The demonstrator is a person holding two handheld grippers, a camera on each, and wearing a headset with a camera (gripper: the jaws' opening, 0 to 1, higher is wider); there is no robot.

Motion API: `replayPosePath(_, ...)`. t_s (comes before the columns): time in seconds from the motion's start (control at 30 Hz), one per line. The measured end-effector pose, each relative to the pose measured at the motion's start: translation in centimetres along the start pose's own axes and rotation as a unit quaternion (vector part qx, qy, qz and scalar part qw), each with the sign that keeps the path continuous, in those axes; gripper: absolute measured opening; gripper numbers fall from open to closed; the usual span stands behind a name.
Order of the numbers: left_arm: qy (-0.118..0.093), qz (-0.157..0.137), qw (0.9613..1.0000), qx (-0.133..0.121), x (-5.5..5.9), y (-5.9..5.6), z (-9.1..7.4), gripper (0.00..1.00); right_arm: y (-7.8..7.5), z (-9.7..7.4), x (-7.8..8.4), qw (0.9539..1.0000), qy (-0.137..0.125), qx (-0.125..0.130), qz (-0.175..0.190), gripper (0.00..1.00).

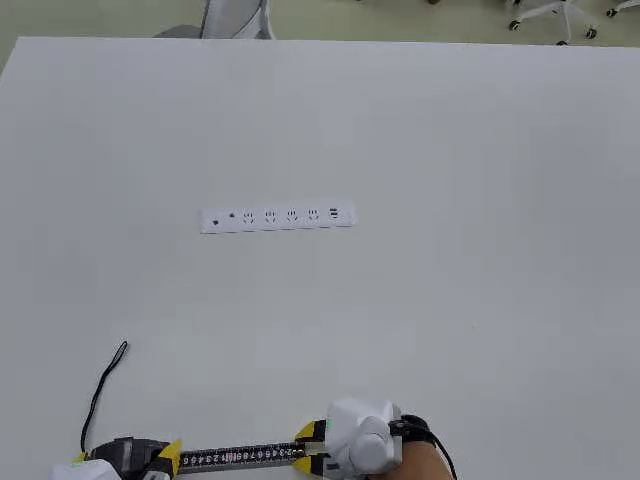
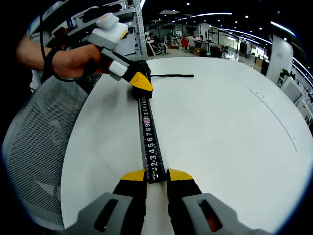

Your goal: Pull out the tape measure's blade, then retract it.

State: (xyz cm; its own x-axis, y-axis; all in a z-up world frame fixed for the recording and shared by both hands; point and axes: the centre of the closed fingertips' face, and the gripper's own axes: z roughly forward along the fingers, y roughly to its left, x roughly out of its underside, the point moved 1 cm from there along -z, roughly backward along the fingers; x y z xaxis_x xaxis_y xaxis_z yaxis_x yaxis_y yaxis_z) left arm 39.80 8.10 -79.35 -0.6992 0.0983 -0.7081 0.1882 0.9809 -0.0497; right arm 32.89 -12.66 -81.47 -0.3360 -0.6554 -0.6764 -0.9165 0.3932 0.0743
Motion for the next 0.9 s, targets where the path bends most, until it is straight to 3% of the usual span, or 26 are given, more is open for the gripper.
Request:
replayPosePath(0.57,0.004,-0.004,1.0000,0.003,0.1,0.1,0.1,0.67,0.2,0.8,-0.8,0.9998,-0.018,-0.005,0.007,0.15)
replayPosePath(0.67,0.005,-0.003,1.0000,0.005,0.1,0.1,0.1,0.67,0.5,1.4,-1.4,0.9997,-0.021,-0.006,0.007,0.15)
replayPosePath(0.7,0.006,-0.004,1.0000,0.007,0.2,0.0,0.0,0.67,1.0,3.3,-3.4,0.9996,-0.024,-0.008,-0.009,0.15)
replayPosePath(0.9,0.005,-0.005,1.0000,0.006,0.1,-0.2,-0.1,0.67,0.7,3.2,-3.4,0.9995,-0.032,-0.007,0.002,0.14)
